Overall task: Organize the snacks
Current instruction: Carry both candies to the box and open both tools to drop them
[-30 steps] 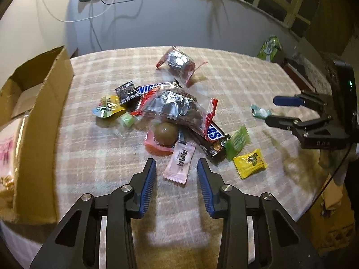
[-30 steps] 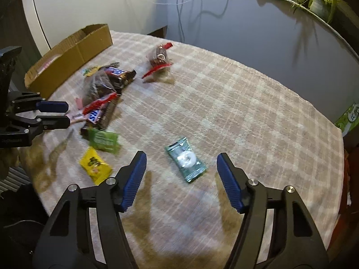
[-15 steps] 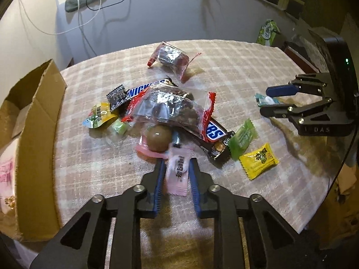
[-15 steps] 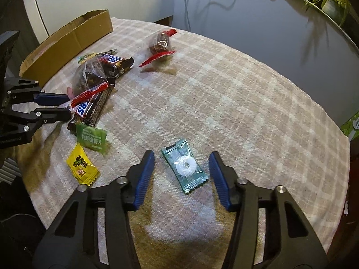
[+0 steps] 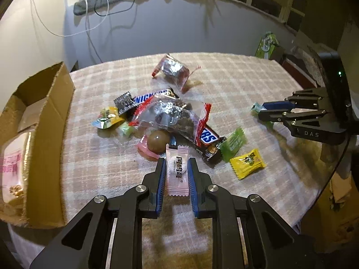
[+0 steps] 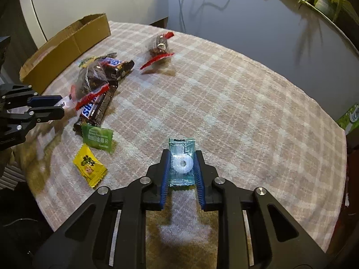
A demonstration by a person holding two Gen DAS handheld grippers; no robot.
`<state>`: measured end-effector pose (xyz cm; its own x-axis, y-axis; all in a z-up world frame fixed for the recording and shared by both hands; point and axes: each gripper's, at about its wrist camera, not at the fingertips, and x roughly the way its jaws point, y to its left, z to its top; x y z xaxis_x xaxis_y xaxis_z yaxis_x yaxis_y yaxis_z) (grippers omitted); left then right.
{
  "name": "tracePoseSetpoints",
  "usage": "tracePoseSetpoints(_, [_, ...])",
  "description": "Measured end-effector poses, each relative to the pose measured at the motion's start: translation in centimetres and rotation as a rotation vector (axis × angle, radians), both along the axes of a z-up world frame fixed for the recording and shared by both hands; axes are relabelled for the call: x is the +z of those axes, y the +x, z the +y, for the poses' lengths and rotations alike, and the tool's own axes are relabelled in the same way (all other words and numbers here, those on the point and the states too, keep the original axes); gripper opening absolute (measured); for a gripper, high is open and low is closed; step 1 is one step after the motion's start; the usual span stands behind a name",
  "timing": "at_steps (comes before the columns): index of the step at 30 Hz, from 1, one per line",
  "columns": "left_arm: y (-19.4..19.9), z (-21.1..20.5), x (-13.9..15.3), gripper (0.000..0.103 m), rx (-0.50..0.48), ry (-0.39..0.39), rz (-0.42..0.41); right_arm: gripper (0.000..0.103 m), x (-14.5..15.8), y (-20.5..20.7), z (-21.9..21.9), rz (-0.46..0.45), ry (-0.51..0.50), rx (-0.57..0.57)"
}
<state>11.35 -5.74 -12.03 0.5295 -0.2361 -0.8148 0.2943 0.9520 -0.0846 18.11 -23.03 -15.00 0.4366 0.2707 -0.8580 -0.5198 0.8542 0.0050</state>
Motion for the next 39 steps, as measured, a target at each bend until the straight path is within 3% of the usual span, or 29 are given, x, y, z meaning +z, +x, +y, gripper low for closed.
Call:
tracePoseSetpoints(15, [-1.4,3.7,4.2,0.018,0.081,-0.058,-0.102,0.022,5.3,-1.2,3.0,-0.091,0.059,0.03])
tracePoseSetpoints(27, [-1.8,10.1,6.1,0.018,0.217,-0.068,-0.167,0.021,8.8,-0.3,10.7,-0.141,0.108,0.126])
tracePoseSetpoints(39, [-0.3,16.1,6.4,0.018,0.317,-0.073,-0.187,0.022,10.2,2.6,19.4,-0.144,0.143,0.219])
